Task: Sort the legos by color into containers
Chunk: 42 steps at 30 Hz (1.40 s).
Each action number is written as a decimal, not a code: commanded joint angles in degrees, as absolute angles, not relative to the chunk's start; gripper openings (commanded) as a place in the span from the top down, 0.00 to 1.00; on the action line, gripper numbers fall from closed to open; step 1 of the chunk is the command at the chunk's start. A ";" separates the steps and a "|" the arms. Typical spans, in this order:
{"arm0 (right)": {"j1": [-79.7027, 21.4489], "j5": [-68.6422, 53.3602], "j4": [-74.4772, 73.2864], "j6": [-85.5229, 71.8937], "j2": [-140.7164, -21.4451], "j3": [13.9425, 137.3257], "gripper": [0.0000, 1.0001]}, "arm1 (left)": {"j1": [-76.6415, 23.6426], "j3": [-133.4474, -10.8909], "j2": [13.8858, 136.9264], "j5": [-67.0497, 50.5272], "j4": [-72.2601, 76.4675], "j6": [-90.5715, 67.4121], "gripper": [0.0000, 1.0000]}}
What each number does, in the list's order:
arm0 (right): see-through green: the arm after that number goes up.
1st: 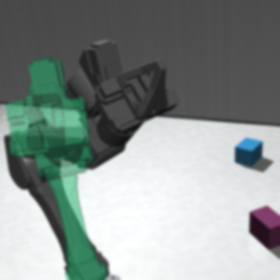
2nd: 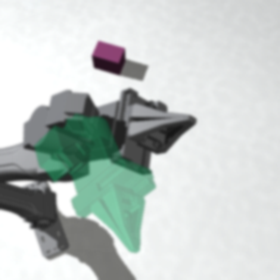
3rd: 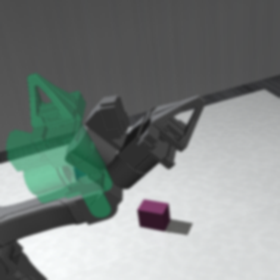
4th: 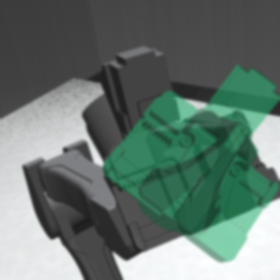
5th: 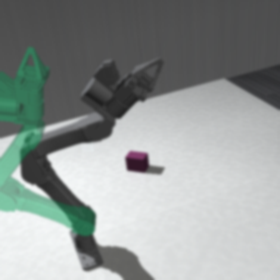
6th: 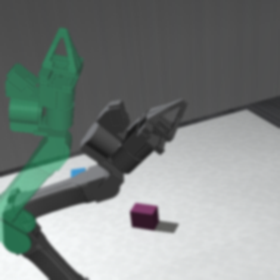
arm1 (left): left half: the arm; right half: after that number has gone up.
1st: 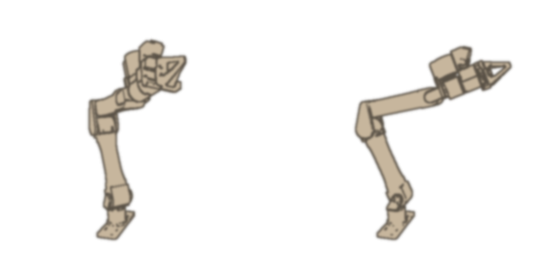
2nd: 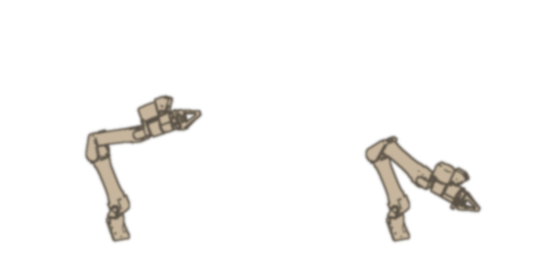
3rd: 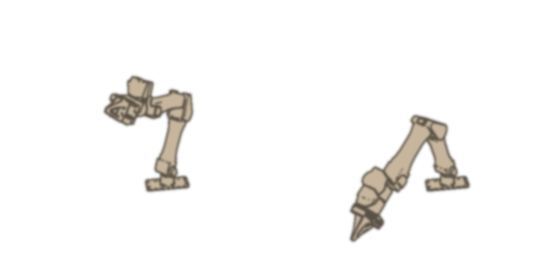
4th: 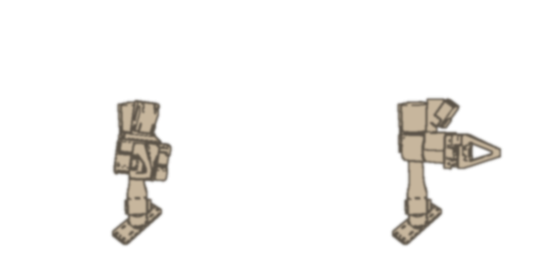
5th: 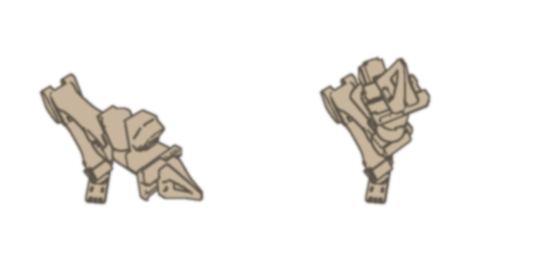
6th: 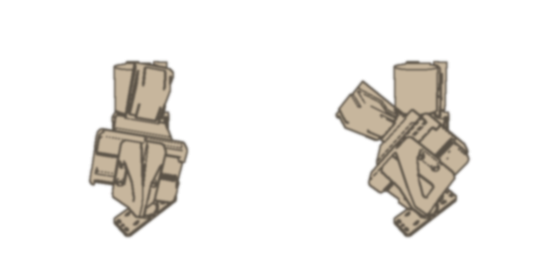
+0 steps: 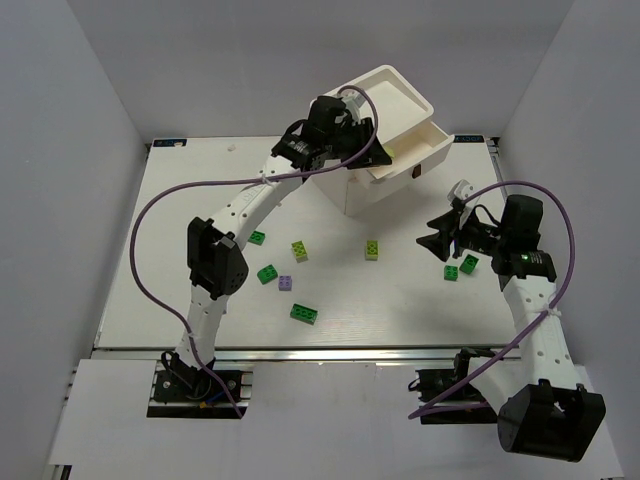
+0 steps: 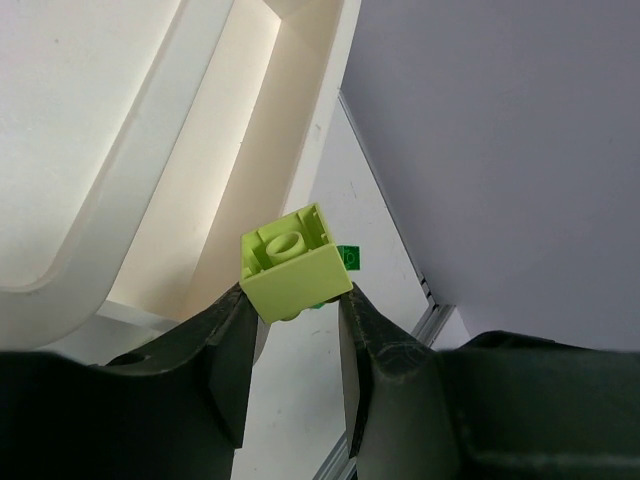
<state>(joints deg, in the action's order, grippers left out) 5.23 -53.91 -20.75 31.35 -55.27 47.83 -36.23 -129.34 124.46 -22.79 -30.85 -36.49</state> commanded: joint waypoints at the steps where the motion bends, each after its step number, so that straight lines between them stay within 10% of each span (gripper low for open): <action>1: 5.19 -53.96 -18.54 29.88 -54.23 47.29 0.43 | -36.91 -131.75 123.05 -20.22 -29.27 -37.97 0.85; 9: 5.10 -54.05 -19.24 30.23 -53.96 47.20 0.36 | -37.44 -131.92 123.93 -18.02 -29.27 -39.46 0.35; 14: 5.18 -55.98 -20.39 31.11 -53.96 47.46 0.32 | -37.44 -131.92 123.75 -18.10 -28.83 -40.34 0.28; 17: 5.10 -58.70 -21.79 34.53 -54.05 47.90 0.30 | -37.44 -132.45 123.31 -18.46 -27.61 -41.48 0.30; 25: 2.56 -68.56 -33.65 64.66 -61.86 47.90 0.19 | -36.91 -126.95 109.29 -17.41 -26.45 -40.44 0.79; 31: -4.74 -57.76 -30.34 72.68 -72.59 50.10 0.11 | -36.21 -96.24 84.44 -8.89 -27.34 -34.90 0.17; 42: -15.20 -40.72 -19.79 69.87 -82.26 51.07 0.11 | -35.68 -64.61 59.35 2.63 -30.24 -41.38 0.11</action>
